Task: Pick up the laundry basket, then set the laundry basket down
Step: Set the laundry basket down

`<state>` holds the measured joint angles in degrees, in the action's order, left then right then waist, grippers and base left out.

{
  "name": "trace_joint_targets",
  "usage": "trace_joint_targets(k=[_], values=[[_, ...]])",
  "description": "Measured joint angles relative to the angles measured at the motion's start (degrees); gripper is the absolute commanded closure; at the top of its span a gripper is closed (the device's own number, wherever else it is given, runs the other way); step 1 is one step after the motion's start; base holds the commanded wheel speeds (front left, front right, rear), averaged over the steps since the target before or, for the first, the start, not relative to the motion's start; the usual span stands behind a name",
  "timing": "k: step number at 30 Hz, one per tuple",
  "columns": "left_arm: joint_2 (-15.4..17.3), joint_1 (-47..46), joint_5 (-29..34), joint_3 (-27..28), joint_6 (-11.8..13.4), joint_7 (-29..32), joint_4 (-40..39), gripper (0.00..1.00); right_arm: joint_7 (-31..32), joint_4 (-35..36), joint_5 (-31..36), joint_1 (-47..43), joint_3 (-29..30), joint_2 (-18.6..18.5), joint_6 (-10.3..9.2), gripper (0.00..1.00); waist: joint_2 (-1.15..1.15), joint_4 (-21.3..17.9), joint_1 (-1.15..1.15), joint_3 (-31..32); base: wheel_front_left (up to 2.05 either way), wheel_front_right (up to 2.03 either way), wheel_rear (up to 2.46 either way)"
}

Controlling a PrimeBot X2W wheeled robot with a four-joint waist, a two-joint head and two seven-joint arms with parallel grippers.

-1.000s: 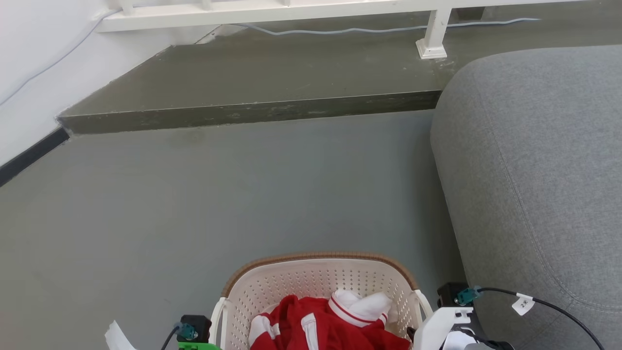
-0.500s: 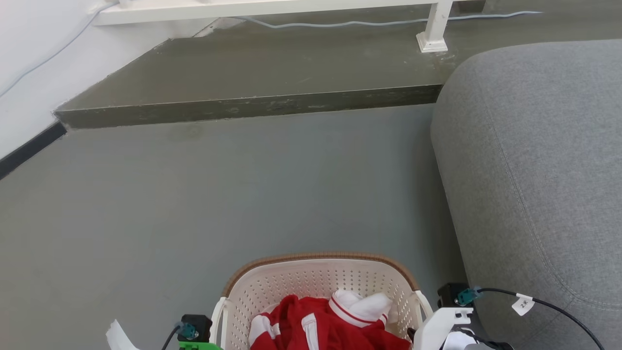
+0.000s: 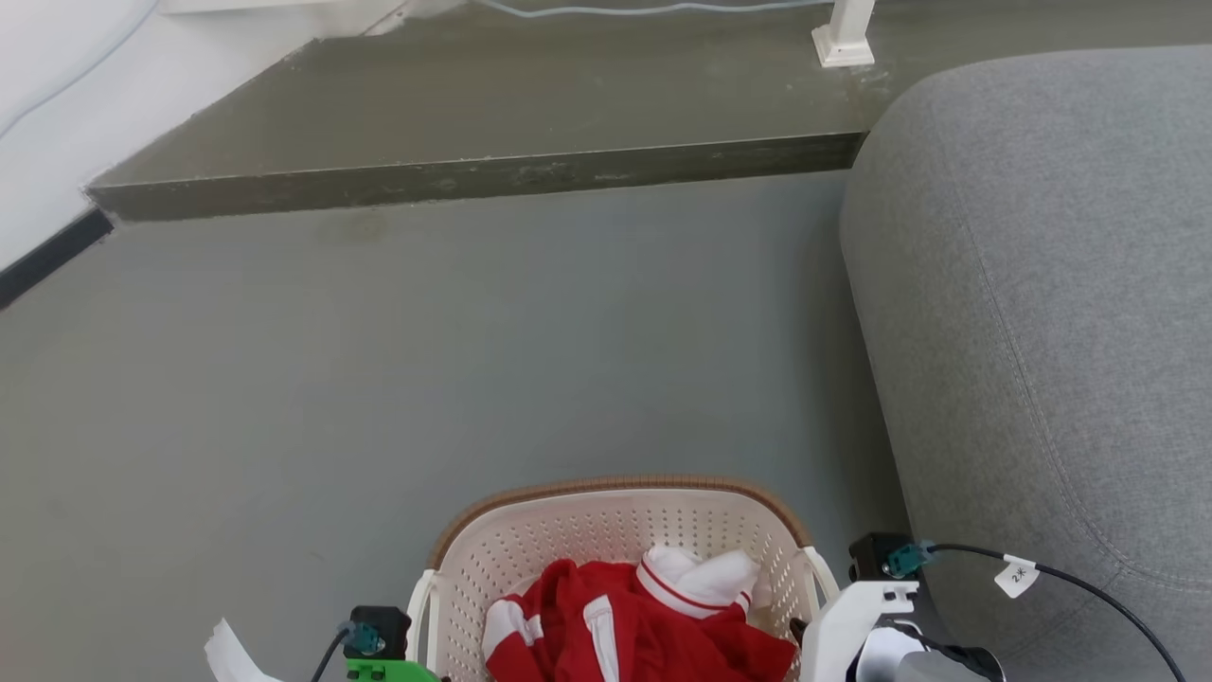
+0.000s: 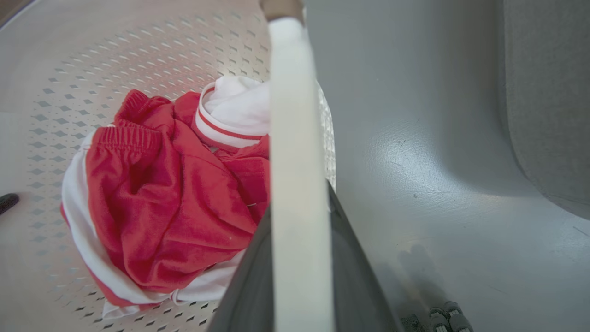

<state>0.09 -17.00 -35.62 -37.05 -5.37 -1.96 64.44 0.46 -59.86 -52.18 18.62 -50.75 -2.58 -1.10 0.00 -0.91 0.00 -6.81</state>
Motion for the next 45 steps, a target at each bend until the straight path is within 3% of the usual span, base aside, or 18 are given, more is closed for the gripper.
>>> trace_joint_targets(k=[14,45], values=[[0.32,-7.89,-0.08,1.13,1.49,-0.79,-1.0,1.0,-1.42,0.37,-0.31,9.12,0.18,-0.33,-1.01,1.0,0.0,-0.43,0.0,-5.35,0.0,0.0,0.0],[2.2,-27.3,2.15,1.74,3.99,-3.72,-4.34,1.0,-5.43,-0.02,1.78,30.22,1.22,-1.03,-2.01,1.0,0.0,-0.02,0.01,-28.05,0.0,0.0,0.0]])
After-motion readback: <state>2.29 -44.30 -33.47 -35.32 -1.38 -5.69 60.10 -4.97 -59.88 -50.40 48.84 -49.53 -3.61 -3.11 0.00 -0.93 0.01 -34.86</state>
